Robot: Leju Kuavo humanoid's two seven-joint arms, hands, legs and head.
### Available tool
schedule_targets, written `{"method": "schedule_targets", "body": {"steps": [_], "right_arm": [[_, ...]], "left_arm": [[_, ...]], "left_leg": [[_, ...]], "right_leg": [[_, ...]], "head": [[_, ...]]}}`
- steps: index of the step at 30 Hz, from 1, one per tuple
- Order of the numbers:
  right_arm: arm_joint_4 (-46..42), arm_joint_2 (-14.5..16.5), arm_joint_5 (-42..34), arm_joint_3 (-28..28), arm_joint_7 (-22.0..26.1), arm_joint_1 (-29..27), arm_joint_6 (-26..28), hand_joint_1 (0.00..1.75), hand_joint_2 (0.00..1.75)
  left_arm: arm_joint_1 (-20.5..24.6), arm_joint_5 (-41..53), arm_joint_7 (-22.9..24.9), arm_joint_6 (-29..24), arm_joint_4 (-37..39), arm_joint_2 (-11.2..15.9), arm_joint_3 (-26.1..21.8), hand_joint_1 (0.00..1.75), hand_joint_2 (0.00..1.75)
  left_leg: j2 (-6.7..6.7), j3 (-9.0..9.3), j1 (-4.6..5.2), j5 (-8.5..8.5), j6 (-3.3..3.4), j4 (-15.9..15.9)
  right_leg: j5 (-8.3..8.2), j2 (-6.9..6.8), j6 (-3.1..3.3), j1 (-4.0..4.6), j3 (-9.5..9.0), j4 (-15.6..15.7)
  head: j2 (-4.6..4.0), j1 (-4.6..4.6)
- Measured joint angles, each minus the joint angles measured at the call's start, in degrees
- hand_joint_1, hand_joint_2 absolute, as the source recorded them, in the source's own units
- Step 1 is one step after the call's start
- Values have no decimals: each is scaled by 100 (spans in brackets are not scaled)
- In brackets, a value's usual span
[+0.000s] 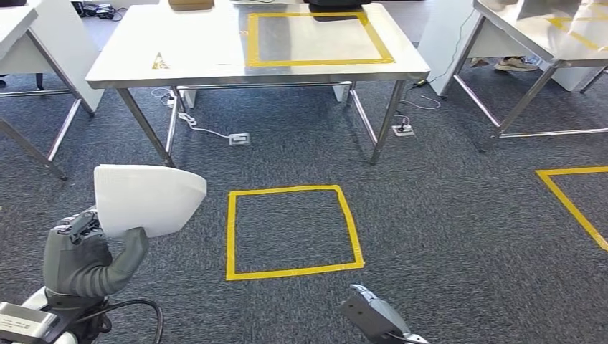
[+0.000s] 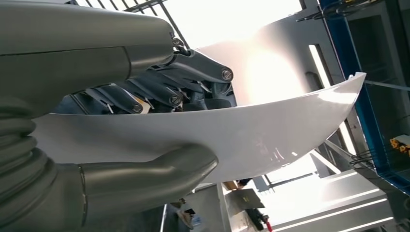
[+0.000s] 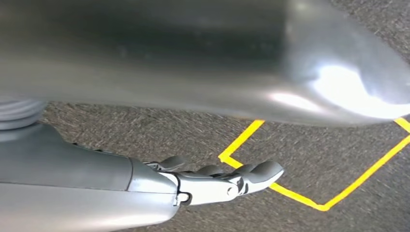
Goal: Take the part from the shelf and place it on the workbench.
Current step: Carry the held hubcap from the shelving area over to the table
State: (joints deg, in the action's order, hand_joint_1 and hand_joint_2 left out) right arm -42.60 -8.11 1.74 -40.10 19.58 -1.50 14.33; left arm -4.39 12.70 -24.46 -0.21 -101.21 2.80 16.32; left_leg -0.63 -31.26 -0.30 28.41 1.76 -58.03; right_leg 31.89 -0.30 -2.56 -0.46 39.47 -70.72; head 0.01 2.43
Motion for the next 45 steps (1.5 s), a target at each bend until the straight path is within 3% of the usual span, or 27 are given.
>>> {"method": "schedule_targets", "body": {"steps": [1,2,4,8,10,12,13,14,15,17,18,19,23,25,27,28,29,30,32,34,36,38,40,43,44,45], "right_arm": [[-4,-7,-2,-3,-2,-12,1,0,0],[-8,-14,-4,-6,-7,-18,2,0,0],[-13,-24,-6,-9,-18,-30,2,0,0],[-49,-43,-10,-13,-33,-44,5,0,0],[-66,-47,-10,-11,-44,-33,10,0,0],[-81,-48,-10,-13,-70,-39,12,0,0],[-87,-48,-10,-14,-82,-45,13,0,0],[-92,-48,-10,-15,-89,-48,13,0,0],[-97,-48,-9,-15,-92,-48,14,0,0],[-120,-48,-4,-16,-94,-41,13,0,0],[-131,-48,-3,-17,-96,-32,12,0,0],[-142,-49,-2,-19,-100,-22,7,0,0],[-155,-52,-2,-26,-123,17,-3,0,0],[-166,-56,-2,-31,-166,45,1,0,0],[-177,-57,-3,-35,-214,42,9,0,0],[-179,-58,-5,-38,-228,30,14,0,0],[-179,-58,-8,-41,-239,20,20,0,0],[-179,-59,-11,-46,-251,13,26,0,0],[-180,-64,-21,-52,-274,10,48,0,0],[-183,-75,-32,-56,-285,9,67,0,0],[-193,-83,-37,-61,-286,-4,72,0,0],[-208,-89,-36,-63,-286,-20,75,0,0],[-227,-92,-34,-64,-285,-9,76,0,0],[-243,-92,-28,-64,-283,5,77,0,0],[-243,-93,-28,-64,-283,3,77,0,0],[-243,-92,-28,-66,-283,3,77,0,0]], "left_arm": [[-18,0,0,-3,-12,-1,-4,175,175],[-32,0,0,-7,-25,-1,-11,175,175],[-49,0,0,-9,-40,-2,-32,175,175],[-67,1,0,-12,-70,-2,-75,175,175],[-70,2,0,-13,-86,-2,-103,175,175],[-95,2,0,-17,-89,-2,-127,175,175],[-113,2,0,-21,-89,0,-137,175,175],[-128,3,0,-25,-89,2,-144,175,175],[-138,3,0,-29,-92,4,-153,175,175],[-151,4,0,-35,-107,7,-174,175,175],[-152,4,0,-40,-114,7,-184,175,175],[-156,4,0,-44,-123,8,-191,175,175],[-155,5,0,-49,-161,7,-233,175,175],[-144,8,0,-40,-175,-7,-244,175,175],[-135,12,0,-9,-166,-22,-257,175,175],[-135,14,0,9,-157,-28,-265,175,175],[-132,15,0,25,-146,-32,-271,175,175],[-126,15,0,37,-134,-36,-273,175,175],[-98,15,0,54,-113,-42,-275,175,175],[-64,15,0,58,-91,-45,-276,175,175],[-43,15,-1,61,-72,-50,-277,175,175],[-24,15,-2,64,-62,-51,-277,175,175],[7,15,-5,64,-51,-51,-277,175,175],[22,16,-9,66,-21,-50,-277,175,175],[20,16,-8,67,-15,-50,-277,175,175],[20,16,-8,69,-11,-49,-277,175,175]], "left_leg": [[-4,51,0,38,-17,0],[-7,98,5,76,-40,-4],[-8,137,16,135,-102,-7],[1,143,18,213,-235,-244],[13,-116,8,461,-274,-739],[18,-571,5,744,-295,-1438],[20,-746,4,770,-294,-1642],[22,-825,4,674,-290,-1648],[24,-791,4,458,-283,-1436],[35,-559,11,-56,-252,-702],[45,-457,22,-150,-228,-405],[53,-394,32,-196,-196,-226],[41,-273,14,-172,-44,-120],[37,-208,1,-143,15,-100],[31,-180,5,-96,46,-99],[25,-158,7,-69,50,-99],[18,-123,9,-37,47,-100],[12,-75,11,-2,38,-100],[9,31,14,77,11,-99],[8,101,22,149,-41,-91],[9,159,36,155,-117,-111],[16,195,43,182,-183,-205],[23,33,33,377,-234,-565],[27,-580,2,763,-294,-1490],[28,-711,-9,753,-307,-1606],[29,-738,-19,611,-318,-1513]], "right_leg": [[-282,0,17,-1,-157,416],[-450,-2,41,8,-307,799],[-526,-6,111,35,-465,1188],[-505,-1,280,21,-588,1232],[-462,-1,335,10,-670,1244],[-407,-1,355,11,-715,1244],[-376,0,355,12,-743,1243],[-343,3,351,12,-781,1243],[-306,5,343,11,-833,1242],[-219,9,311,15,-950,1238],[-181,10,286,22,-984,1232],[-146,9,253,31,-1001,1233],[-104,10,116,42,-1001,1050],[49,15,69,27,-726,562],[322,16,29,19,-239,-136],[388,16,17,18,-39,-359],[337,16,15,19,70,-396],[156,16,26,20,67,-223],[-373,15,82,34,-177,534],[-464,12,147,69,-372,1048],[-377,15,216,82,-430,1156],[-504,17,289,48,-535,1220],[-513,12,344,23,-641,1234],[-427,14,369,21,-711,1232],[-396,18,362,19,-739,1230],[-361,21,350,13,-781,1228]], "head": [[-1,1],[-1,2],[0,3],[-1,7],[-1,13],[-1,15],[-1,15],[-1,15],[-1,15],[-1,15],[0,19],[0,22],[0,16],[1,13],[1,8],[1,7],[1,7],[0,7],[-1,7],[-1,8],[-1,9],[-1,13],[-1,25],[-1,33],[-1,33],[0,33]]}}
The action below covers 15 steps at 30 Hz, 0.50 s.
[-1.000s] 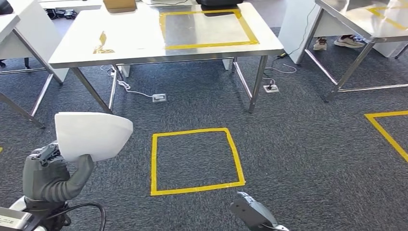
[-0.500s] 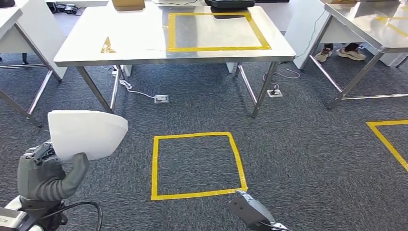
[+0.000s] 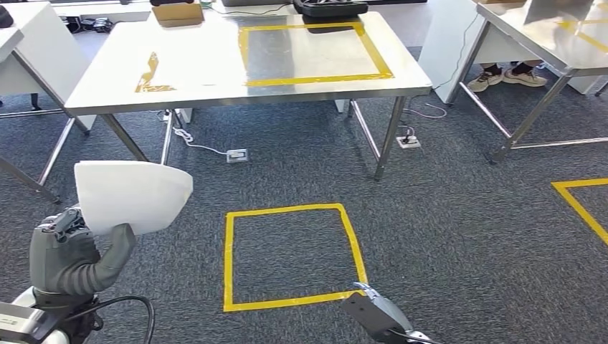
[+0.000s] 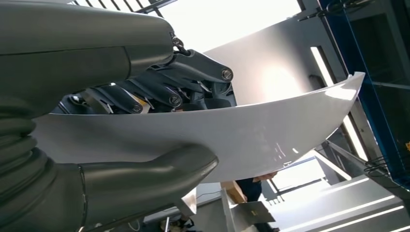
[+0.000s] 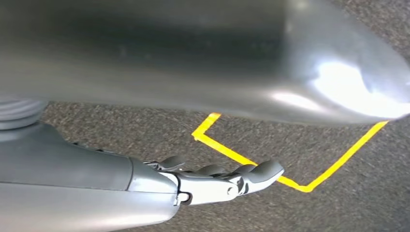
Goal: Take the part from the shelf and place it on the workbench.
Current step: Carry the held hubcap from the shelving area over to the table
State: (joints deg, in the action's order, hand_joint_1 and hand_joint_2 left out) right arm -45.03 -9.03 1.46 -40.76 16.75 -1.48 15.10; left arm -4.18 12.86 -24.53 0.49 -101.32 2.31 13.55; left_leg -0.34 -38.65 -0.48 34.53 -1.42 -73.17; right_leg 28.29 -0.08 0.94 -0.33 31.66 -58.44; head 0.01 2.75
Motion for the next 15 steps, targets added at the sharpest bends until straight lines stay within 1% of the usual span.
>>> {"method": "schedule_targets", "body": {"steps": [1,2,3,4,5,6,7,8,9,10,11,12,13,14,15], "right_arm": [[0,0,0,-1,1,2,-1,0,0],[1,1,0,-2,1,4,-1,0,0],[2,1,-1,-2,1,11,-2,0,0],[3,1,-2,-1,1,20,-3,0,0],[4,1,-3,-2,2,28,-5,0,0],[5,1,-5,-4,3,35,-7,0,0],[5,1,-5,-6,6,41,-11,0,0],[6,2,-5,-9,10,47,-15,0,0],[7,4,-5,-11,16,58,-21,0,0],[9,6,-7,-13,25,72,-32,0,0],[12,9,-13,-15,39,81,-43,0,0],[18,11,-23,-16,56,82,-55,0,0],[29,13,-39,-17,75,73,-63,0,0],[43,16,-57,-20,92,59,-68,0,0],[57,19,-72,-23,105,46,-70,0,0]], "left_arm": [[2,1,1,2,2,1,0,175,175],[4,1,1,5,2,3,0,175,175],[8,2,1,7,7,4,0,175,175],[11,2,3,10,13,5,0,175,175],[12,3,4,14,19,6,0,175,175],[15,5,7,19,25,8,-1,175,175],[16,8,9,24,26,9,-3,175,175],[19,14,9,30,23,10,-4,175,175],[24,22,10,34,20,11,-6,175,175],[25,30,10,38,17,9,-7,175,175],[25,37,10,45,15,9,-7,175,175],[22,42,11,50,19,9,-7,175,175],[17,44,16,55,26,8,-7,175,175],[14,45,25,60,35,8,-7,175,175],[12,47,33,62,44,8,-7,175,175]], "left_leg": [[3,78,-9,-254,-6,298],[7,210,-16,-518,-8,682],[15,325,-10,-671,4,1034],[24,404,-2,-745,37,1267],[28,430,6,-744,83,1369],[28,434,16,-709,135,1389],[19,464,10,-731,186,1393],[10,501,3,-737,225,1406],[4,547,-4,-721,260,1414],[0,587,-10,-701,291,1422],[2,613,-9,-675,315,1425],[0,634,-6,-646,330,1425],[-4,659,-2,-614,337,1425],[-11,695,1,-580,336,1425],[-18,744,2,-541,331,1425]], "right_leg": [[41,4,-17,-8,-55,-2],[85,6,-42,-17,-109,-2],[123,8,-72,-20,-153,-5],[153,7,-108,-18,-177,1],[167,5,-149,-13,-193,-3],[165,5,-191,-6,-204,-12],[169,2,-232,-5,-212,-27],[178,2,-267,-9,-214,-85],[222,3,-294,-11,-161,-206],[316,4,-314,-17,-39,-428],[448,5,-334,-20,155,-753],[598,5,-350,-19,406,-1129],[703,5,-360,-20,648,-1454],[710,5,-362,-18,824,-1632],[590,5,-353,-17,896,-1599]], "head": [[0,0],[0,1],[-1,4],[-1,7],[0,9],[1,9],[1,8],[1,6],[1,2],[0,1],[0,0],[-1,-1],[-1,-1],[0,-1],[0,-2]]}}
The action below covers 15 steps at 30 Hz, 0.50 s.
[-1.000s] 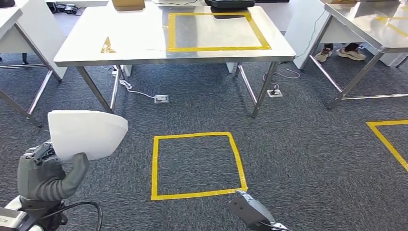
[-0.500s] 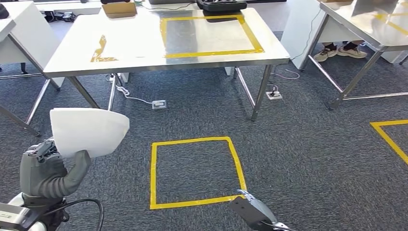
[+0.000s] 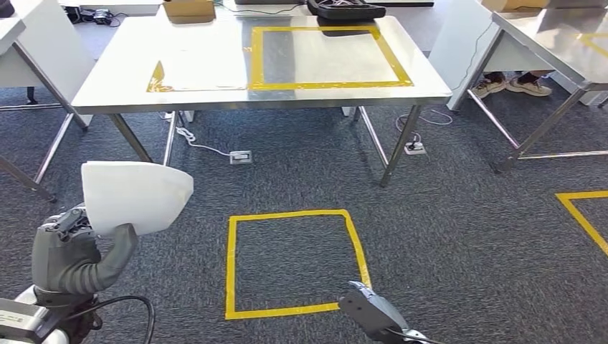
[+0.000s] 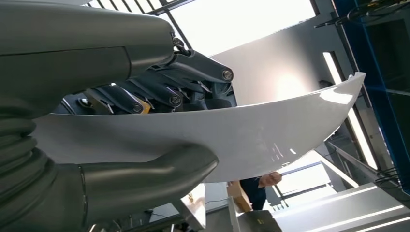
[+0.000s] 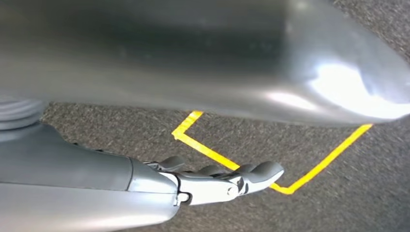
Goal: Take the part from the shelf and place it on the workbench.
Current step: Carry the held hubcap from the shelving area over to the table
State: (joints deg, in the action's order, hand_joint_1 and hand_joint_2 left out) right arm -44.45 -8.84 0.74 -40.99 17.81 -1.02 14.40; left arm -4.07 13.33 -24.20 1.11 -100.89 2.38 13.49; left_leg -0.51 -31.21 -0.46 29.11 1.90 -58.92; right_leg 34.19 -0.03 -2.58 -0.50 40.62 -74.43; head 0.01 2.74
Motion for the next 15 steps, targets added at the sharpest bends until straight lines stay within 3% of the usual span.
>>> {"method": "schedule_targets", "body": {"steps": [3,5,9,11,13,14,15], "right_arm": [[45,9,-21,-9,31,-10,-7,0,0],[96,20,-30,-13,79,5,-28,0,0],[208,59,-73,-17,191,51,-34,0,0],[258,90,-85,-15,234,104,-27,0,0],[305,116,-86,-11,273,138,-28,0,0],[324,127,-82,-9,288,144,-32,0,0],[338,133,-72,-7,297,149,-36,0,0]], "left_arm": [[3,3,16,2,14,1,-1,175,175],[7,8,18,-2,19,2,-2,175,175],[39,14,15,-36,29,14,-1,175,175],[83,10,0,-63,49,32,0,175,175],[112,5,-19,-89,84,49,0,175,175],[117,3,-31,-104,104,53,0,175,175],[124,1,-43,-117,120,60,0,175,175]], "left_leg": [[-7,188,5,136,-39,2],[-9,251,12,211,-99,24],[-2,323,25,240,-230,-167],[9,70,16,410,-269,-657],[12,-401,9,710,-307,-1328],[13,-593,6,789,-321,-1524],[14,-698,5,750,-327,-1539]], "right_leg": [[-729,-2,86,24,-293,1038],[-824,-6,148,59,-452,1483],[-820,4,289,29,-637,1604],[-771,4,341,12,-743,1626],[-705,7,358,9,-799,1627],[-666,9,356,9,-835,1627],[-625,11,350,8,-883,1626]], "head": [[0,3],[0,2],[-1,10],[0,26],[1,36],[0,36],[1,37]]}}
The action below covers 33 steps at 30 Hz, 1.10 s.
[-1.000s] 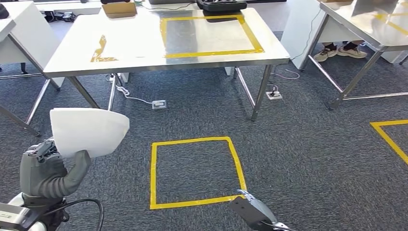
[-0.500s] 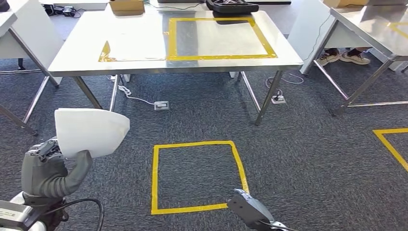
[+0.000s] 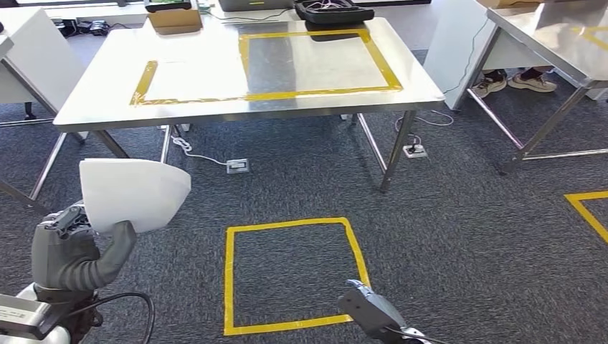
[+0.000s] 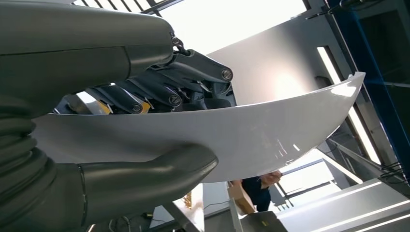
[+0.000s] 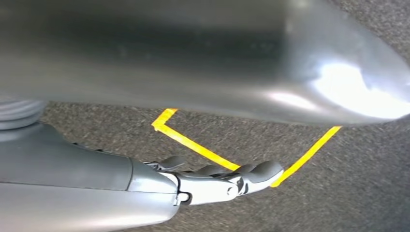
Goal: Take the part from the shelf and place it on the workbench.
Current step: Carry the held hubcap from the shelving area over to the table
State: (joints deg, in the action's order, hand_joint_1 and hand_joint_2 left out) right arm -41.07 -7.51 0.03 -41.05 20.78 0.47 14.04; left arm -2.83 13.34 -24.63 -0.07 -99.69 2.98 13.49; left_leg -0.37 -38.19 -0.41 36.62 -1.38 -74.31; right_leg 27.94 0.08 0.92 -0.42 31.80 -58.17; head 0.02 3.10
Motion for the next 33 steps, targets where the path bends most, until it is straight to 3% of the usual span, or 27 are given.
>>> {"method": "schedule_targets", "body": {"steps": [1,3,5,8,10,14,15,16,18,20,22,25,27,29,30,31,33], "right_arm": [[13,7,15,3,3,11,-5,0,0],[35,21,49,9,5,50,-11,0,0],[58,30,74,24,6,88,-24,0,0],[77,28,109,61,10,110,-52,0,0],[87,28,138,83,17,137,-72,0,0],[101,30,172,95,19,135,-98,0,0],[108,30,173,95,19,123,-102,0,0],[115,30,174,95,19,115,-104,0,0],[135,28,179,95,19,107,-106,0,0],[167,27,181,95,15,91,-111,0,0],[195,28,177,96,14,60,-120,0,0],[221,48,161,100,21,46,-123,0,0],[244,74,143,101,25,50,-128,0,0],[284,109,110,101,29,45,-138,0,0],[311,127,90,101,37,43,-140,0,0],[338,149,73,101,51,43,-139,0,0],[379,198,49,102,85,44,-128,0,0]], "left_arm": [[11,-3,-11,-11,12,5,0,175,175],[34,-11,-25,-22,26,15,0,175,175],[47,-21,-30,-28,43,16,2,175,175],[59,-43,-38,-52,56,14,2,175,175],[83,-53,-43,-67,56,8,-1,175,175],[96,-54,-44,-73,60,-5,-2,175,175],[93,-54,-44,-74,61,-5,-2,175,175],[92,-54,-44,-75,61,-5,-2,175,175],[90,-55,-44,-76,62,-6,-2,175,175],[82,-55,-44,-76,74,-7,-2,175,175],[68,-51,-50,-75,86,-7,-2,175,175],[69,-37,-69,-60,92,-5,-2,175,175],[73,-14,-74,-28,104,-4,-2,175,175],[64,7,-73,18,121,-3,-2,175,175],[60,13,-73,39,128,-2,-2,175,175],[58,17,-73,60,136,1,-2,175,175],[61,27,-73,95,146,15,-2,175,175]], "left_leg": [[2,-3,-2,-177,0,189],[12,170,-5,-733,13,921],[26,288,8,-996,82,1407],[11,341,16,-1008,227,1496],[2,424,1,-976,302,1519],[-8,555,4,-840,361,1530],[-16,604,8,-797,359,1530],[-23,670,12,-748,354,1530],[-28,810,19,-637,339,1538],[-37,898,33,-537,296,1543],[-50,970,43,-515,223,1525],[-38,1001,47,-468,134,1324],[-25,715,33,-256,87,771],[-18,250,16,16,37,157],[-15,90,12,51,21,37],[-10,22,9,-48,14,110],[1,116,6,-586,19,732]], "right_leg": [[45,3,-10,-3,-59,0],[142,8,-48,-5,-186,-7],[228,12,-114,5,-240,-10],[254,14,-230,15,-258,-54],[307,13,-284,8,-121,-351],[755,12,-340,-1,782,-1622],[725,13,-329,1,912,-1689],[566,13,-307,6,938,-1551],[-16,10,-220,39,756,-815],[-301,5,-136,91,591,-226],[-258,7,-80,112,532,-70],[-249,11,6,61,303,14],[-173,12,39,46,167,30],[-76,15,46,45,76,30],[-24,17,45,44,20,29],[32,20,39,42,-50,29],[159,26,16,36,-212,29]], "head": [[-1,0],[-1,1],[-1,5],[-1,4],[-1,-4],[0,-18],[-1,-19],[0,-19],[-2,-18],[-1,-16],[-1,-19],[0,-13],[0,4],[-1,10],[-1,10],[-1,10],[-1,10]]}}
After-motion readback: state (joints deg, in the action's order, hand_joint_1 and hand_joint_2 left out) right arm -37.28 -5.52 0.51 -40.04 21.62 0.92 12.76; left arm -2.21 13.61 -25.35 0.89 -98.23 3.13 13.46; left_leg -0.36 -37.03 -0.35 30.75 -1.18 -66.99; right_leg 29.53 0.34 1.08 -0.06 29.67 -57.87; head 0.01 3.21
